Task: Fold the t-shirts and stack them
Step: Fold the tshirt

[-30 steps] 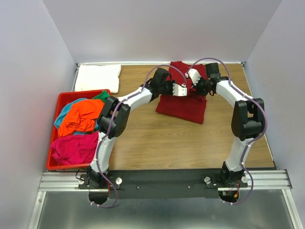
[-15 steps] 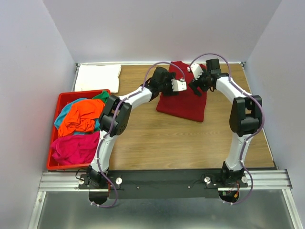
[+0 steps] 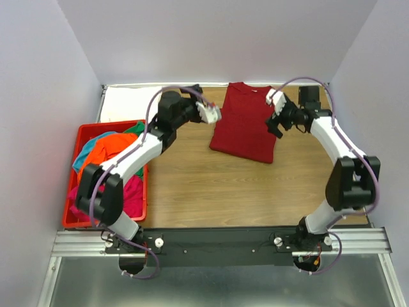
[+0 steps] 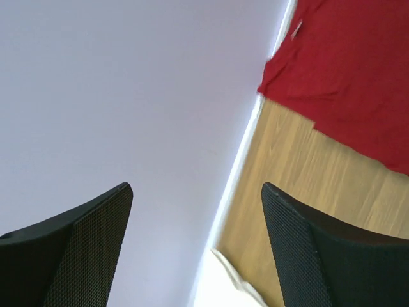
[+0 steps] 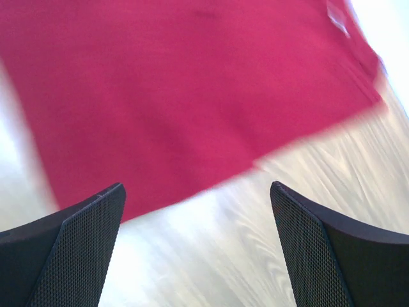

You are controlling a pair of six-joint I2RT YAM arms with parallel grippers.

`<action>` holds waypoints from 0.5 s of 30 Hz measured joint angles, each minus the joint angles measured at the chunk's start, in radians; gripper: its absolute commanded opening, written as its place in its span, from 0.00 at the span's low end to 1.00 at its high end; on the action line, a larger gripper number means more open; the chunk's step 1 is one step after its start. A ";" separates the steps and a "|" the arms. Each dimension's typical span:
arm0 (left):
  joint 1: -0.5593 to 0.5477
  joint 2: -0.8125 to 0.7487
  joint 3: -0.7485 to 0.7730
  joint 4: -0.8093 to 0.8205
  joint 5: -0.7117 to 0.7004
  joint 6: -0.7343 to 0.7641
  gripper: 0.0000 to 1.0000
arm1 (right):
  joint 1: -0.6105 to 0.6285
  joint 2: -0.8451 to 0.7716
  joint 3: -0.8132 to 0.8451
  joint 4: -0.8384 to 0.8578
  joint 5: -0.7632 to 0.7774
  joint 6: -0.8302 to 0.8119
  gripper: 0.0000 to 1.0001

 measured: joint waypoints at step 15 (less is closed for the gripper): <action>-0.143 0.115 -0.259 -0.098 0.213 0.344 0.80 | 0.220 -0.147 -0.459 0.004 0.080 -0.216 0.92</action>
